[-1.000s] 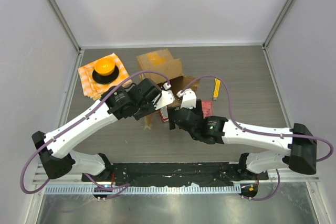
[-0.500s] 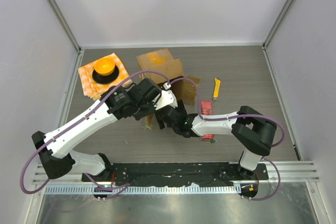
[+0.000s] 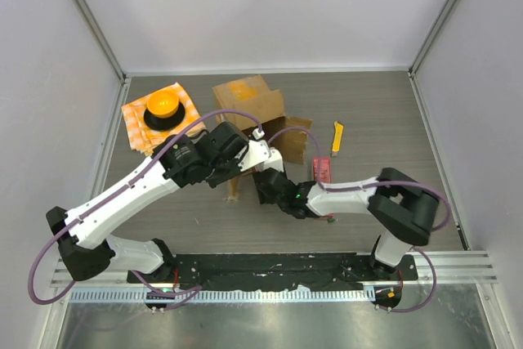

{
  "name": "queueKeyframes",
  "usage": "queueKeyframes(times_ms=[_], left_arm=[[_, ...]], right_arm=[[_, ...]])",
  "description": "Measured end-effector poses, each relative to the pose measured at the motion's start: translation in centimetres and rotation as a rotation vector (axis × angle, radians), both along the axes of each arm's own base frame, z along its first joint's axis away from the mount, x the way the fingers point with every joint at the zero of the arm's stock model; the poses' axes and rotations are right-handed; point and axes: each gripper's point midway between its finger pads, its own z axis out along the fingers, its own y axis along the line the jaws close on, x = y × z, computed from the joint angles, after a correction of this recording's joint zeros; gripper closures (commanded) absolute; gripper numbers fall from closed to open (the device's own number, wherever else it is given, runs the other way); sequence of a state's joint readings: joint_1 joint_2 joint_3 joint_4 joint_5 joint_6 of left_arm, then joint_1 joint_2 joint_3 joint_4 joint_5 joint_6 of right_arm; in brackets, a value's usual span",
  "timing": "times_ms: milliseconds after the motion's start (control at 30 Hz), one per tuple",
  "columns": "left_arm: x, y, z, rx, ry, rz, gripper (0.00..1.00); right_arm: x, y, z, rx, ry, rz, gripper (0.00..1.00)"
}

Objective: Unpack the express box

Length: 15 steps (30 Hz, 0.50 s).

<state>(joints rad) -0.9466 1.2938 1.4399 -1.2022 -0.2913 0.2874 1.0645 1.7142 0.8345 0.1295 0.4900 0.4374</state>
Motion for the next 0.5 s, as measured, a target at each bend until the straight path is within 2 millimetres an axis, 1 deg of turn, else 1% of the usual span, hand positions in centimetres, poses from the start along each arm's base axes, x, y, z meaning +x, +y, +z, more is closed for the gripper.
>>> queueKeyframes(times_ms=[67,100,167,267,333,367,400,500], left_arm=[[0.0,0.1,0.2,-0.005,-0.005,0.0,0.64],[0.0,0.1,0.3,-0.007,-0.009,0.001,0.64],[0.0,0.2,0.4,-0.011,-0.014,0.002,0.64],[0.0,0.2,0.5,-0.013,-0.02,0.004,0.64],[0.2,0.2,0.6,-0.013,-0.026,0.007,0.64],[0.3,0.3,0.7,-0.011,-0.034,0.011,0.64],[0.3,0.3,0.7,-0.011,-0.034,0.011,0.63],[0.6,0.4,0.8,-0.005,-0.05,0.018,0.64]], right_arm=[[-1.4,-1.7,0.9,0.002,0.021,-0.019,0.61],[-2.0,-2.4,1.7,0.005,0.023,-0.029,0.62],[-3.4,-3.4,4.3,0.029,0.016,-0.047,0.63],[-5.9,-4.2,8.4,0.104,0.005,-0.079,0.66],[-7.6,-5.0,10.1,0.133,0.03,-0.117,0.67],[-9.5,-7.1,10.4,0.131,0.089,-0.21,0.74],[-9.6,-7.2,10.4,0.128,0.092,-0.214,0.75],[-12.0,-10.1,8.9,0.062,0.147,-0.33,0.74]])
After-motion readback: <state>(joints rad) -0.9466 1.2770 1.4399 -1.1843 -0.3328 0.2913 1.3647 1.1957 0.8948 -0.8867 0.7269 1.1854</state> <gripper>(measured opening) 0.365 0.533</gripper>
